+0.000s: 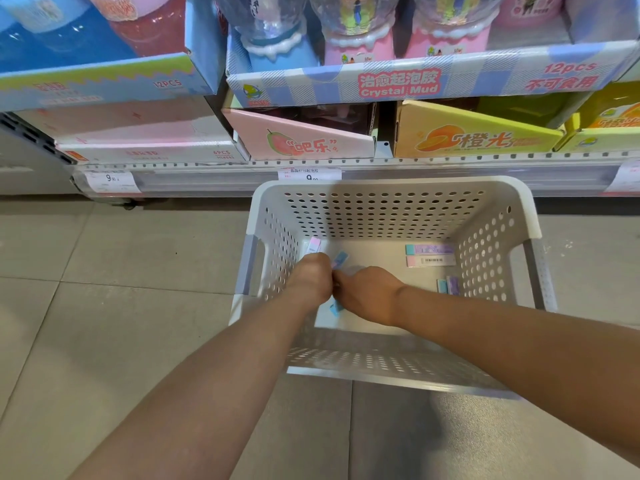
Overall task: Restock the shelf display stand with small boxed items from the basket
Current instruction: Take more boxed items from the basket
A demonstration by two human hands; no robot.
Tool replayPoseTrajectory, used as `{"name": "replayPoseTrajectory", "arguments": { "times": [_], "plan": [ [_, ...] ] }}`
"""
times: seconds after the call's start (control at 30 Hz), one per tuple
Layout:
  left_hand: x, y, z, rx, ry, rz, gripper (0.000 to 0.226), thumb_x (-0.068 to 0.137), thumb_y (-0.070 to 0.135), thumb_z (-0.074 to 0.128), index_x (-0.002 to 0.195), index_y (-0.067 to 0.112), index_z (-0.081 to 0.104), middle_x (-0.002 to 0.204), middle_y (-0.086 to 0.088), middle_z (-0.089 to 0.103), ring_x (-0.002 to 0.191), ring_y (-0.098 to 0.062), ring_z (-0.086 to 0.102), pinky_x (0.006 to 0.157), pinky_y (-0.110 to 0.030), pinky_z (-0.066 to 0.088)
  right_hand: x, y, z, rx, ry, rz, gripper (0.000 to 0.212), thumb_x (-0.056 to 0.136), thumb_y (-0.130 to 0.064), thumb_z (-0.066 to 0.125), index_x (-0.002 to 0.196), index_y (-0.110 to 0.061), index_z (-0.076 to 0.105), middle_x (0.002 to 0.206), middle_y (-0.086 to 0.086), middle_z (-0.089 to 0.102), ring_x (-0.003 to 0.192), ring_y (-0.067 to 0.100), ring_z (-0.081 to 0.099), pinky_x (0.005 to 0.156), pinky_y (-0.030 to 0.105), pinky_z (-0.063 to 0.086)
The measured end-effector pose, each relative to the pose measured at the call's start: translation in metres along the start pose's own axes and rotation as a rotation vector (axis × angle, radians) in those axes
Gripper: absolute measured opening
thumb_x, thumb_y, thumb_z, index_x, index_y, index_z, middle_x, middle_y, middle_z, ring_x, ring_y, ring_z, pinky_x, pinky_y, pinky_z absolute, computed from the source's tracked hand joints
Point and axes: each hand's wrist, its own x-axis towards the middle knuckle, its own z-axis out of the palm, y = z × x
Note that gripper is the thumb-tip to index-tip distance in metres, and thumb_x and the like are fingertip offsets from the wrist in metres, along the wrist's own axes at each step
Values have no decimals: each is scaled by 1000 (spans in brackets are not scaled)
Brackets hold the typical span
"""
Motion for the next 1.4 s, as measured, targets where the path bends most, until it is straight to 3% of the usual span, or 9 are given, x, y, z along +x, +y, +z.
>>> {"name": "replayPoseTrajectory", "arguments": {
  "times": [0.1,0.37,0.5,0.67,0.87,1.03,1.2,1.3,1.4],
  "plan": [
    [-2,-3,-1,-17,4,0,26,89,19,51,100,-4,59,106,-24,64,96,-35,62,68,-29,43,-5,3,-3,55,-46,8,32,98,-14,30,120,1,48,120,17,58,105,35,58,78,40,45],
    [-8,5,-3,104,219,-66,34,89,8,50,118,1,34,109,-18,63,96,-38,64,69,-36,46,-6,0,1,242,-43,70,29,96,-13,32,117,-5,50,117,18,62,106,35,58,74,33,37],
    [-1,9,0,141,135,-196,51,90,5,48,131,-13,24,121,-24,58,108,-37,62,86,-41,51,-7,-4,1,276,-28,118,28,91,-9,38,117,-6,48,117,17,61,105,36,57,76,35,41],
    [3,10,-4,11,30,-199,24,92,12,49,110,-2,58,116,-18,62,107,-32,61,86,-37,51,-4,-1,8,336,-5,161,23,92,-13,37,113,-6,46,115,18,61,104,36,58,73,35,41],
    [2,7,-1,-11,-31,-193,11,88,18,57,90,8,54,101,-13,64,91,-27,61,73,-31,48,-5,-2,17,365,-21,150,41,91,-10,42,131,-14,34,113,16,62,100,36,59,68,33,38],
    [0,6,-5,-86,-86,-189,25,84,29,62,93,6,58,86,-9,55,79,-25,57,66,-27,45,-5,-3,17,512,-74,263,33,90,-14,44,123,-9,43,119,16,58,106,34,56,73,32,40],
    [-8,8,-21,-135,48,-124,18,83,23,53,83,7,59,82,-11,54,75,-30,54,62,-26,40,7,-10,8,728,-165,367,37,84,-33,57,111,-8,55,119,12,59,109,29,55,80,30,43],
    [-16,11,-32,-66,105,-39,28,90,25,49,100,3,61,89,-12,53,89,-32,58,68,-26,40,9,-21,1,640,-151,280,46,84,-27,59,125,-10,47,125,12,57,115,32,54,88,35,46],
    [-21,7,-38,-8,72,-10,23,90,24,48,96,4,58,88,-11,51,84,-30,55,65,-27,39,12,-25,1,385,-150,76,42,87,-14,53,128,-13,45,121,12,59,111,32,57,86,35,47]
  ]
}}
